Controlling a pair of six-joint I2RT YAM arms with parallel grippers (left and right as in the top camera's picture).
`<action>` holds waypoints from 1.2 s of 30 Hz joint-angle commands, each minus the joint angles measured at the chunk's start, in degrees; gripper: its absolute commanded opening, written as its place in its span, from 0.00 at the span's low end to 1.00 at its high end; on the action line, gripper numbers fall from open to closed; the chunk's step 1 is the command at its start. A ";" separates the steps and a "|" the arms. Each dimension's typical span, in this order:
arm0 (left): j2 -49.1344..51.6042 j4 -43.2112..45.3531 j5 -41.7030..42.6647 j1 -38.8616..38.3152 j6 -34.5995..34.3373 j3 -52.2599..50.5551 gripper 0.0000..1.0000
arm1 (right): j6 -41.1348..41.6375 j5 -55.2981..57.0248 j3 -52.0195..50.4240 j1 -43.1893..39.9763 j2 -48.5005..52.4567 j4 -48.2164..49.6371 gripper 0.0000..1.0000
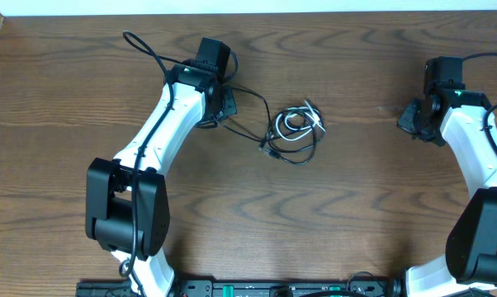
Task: Untangle cables
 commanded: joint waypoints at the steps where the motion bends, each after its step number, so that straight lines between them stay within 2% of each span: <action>1: 0.72 -0.22 -1.68 0.22 0.52 -0.33 0.07 | -7.43 -8.70 0.61 -0.37 -0.17 1.90 0.01; 6: 0.72 -0.39 -0.76 0.11 0.52 -0.33 0.07 | -20.96 -30.75 0.61 1.09 -0.17 7.61 0.18; 9: 0.72 -0.42 1.27 0.11 0.55 -0.33 0.08 | -23.45 -39.50 0.61 2.95 -0.17 11.58 0.29; 14: 0.72 -0.42 3.28 0.00 0.52 -0.33 0.07 | -22.18 -40.39 0.61 7.93 -0.15 17.51 0.37; 19: 0.72 -0.61 3.28 -1.33 0.55 -0.33 0.07 | -22.25 -34.80 0.61 14.99 0.55 20.96 0.45; 24: 0.72 -0.85 3.21 -3.72 1.27 -0.33 0.07 | -25.24 -33.62 0.61 19.69 3.41 22.69 0.49; 31: 0.72 0.02 3.06 -3.52 0.87 -0.33 0.08 | -26.97 -32.35 0.61 21.77 9.35 22.84 0.47; 35: 0.72 0.22 3.04 -2.91 -0.55 -0.33 0.17 | -26.97 -32.39 0.61 21.86 11.82 23.39 0.42; 36: 0.72 0.26 3.04 -2.91 -0.55 -0.33 0.23 | -26.95 -32.44 0.61 21.86 11.85 23.39 0.40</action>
